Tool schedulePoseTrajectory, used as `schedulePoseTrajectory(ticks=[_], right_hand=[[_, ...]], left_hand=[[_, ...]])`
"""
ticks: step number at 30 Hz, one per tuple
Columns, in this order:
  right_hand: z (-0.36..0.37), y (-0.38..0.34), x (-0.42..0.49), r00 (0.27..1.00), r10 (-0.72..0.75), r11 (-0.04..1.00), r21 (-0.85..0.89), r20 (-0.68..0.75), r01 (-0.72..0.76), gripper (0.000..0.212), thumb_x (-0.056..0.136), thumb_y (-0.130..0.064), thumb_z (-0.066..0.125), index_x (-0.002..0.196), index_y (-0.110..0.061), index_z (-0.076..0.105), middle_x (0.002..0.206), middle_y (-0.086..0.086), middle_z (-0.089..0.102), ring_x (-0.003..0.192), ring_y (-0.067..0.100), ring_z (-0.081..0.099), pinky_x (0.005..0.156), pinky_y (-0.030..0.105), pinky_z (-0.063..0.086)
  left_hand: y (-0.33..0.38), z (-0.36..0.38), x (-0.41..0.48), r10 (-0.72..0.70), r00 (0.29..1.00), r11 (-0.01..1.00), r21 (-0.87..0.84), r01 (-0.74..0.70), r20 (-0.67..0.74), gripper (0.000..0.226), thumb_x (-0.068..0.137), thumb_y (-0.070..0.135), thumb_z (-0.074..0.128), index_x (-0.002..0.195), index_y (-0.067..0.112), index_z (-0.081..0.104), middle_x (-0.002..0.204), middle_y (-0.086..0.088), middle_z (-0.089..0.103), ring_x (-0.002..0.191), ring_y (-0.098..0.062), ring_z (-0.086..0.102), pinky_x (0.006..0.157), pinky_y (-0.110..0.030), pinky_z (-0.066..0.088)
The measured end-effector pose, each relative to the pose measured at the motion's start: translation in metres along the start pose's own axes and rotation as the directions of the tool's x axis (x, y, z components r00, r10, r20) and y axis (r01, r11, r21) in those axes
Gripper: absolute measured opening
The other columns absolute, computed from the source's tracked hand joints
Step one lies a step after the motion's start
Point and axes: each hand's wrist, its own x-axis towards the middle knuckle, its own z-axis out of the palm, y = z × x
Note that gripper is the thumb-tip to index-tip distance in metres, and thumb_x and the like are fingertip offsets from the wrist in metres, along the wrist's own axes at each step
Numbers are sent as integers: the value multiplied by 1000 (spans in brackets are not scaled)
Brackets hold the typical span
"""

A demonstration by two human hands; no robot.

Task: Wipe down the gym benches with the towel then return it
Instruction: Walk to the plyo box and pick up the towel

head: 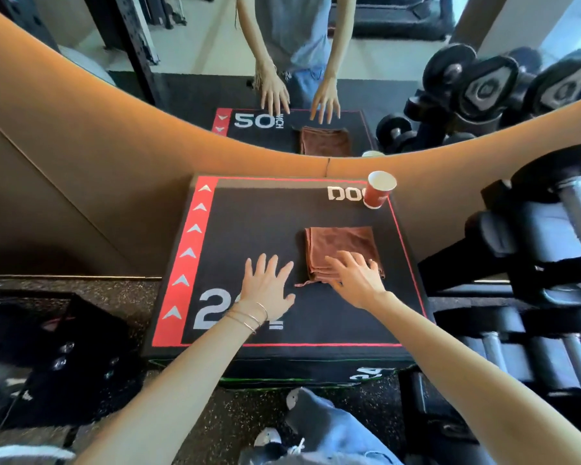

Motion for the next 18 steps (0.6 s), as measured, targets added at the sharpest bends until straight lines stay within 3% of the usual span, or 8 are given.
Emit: schedulePoseTrajectory(ticks=[4, 13, 18], right_hand=[[-5, 20, 35, 998, -25, 1000, -12, 54, 26, 52, 99, -38, 40, 148, -34, 23, 155, 2, 18, 142, 31, 11, 110, 60, 18], [14, 50, 91, 968, -161, 976, -111, 194, 185, 66, 90, -70, 24, 147, -47, 1, 160, -4, -4, 145, 35, -5, 108, 69, 7], [23, 57, 102, 973, -184, 970, -134, 140, 203, 67, 86, -74, 20, 146, -47, 7, 158, -1, 5, 143, 36, 5, 107, 68, 12]], left_hand=[[4, 3, 24, -22, 1000, 1000, 11, 22, 12, 71, 92, 52, 40, 151, 27, 10, 159, -10, 12, 147, -34, 6, 117, -55, 7], [18, 17, 57, -90, 996, 993, -72, 92, 23, 70, 92, 50, 40, 151, 27, 10, 159, -10, 12, 147, -34, 6, 117, -53, 7], [17, 27, 64, -131, 991, 987, -91, 131, 13, 71, 92, 50, 43, 151, 26, 13, 159, -11, 13, 147, -34, 8, 117, -53, 9]])
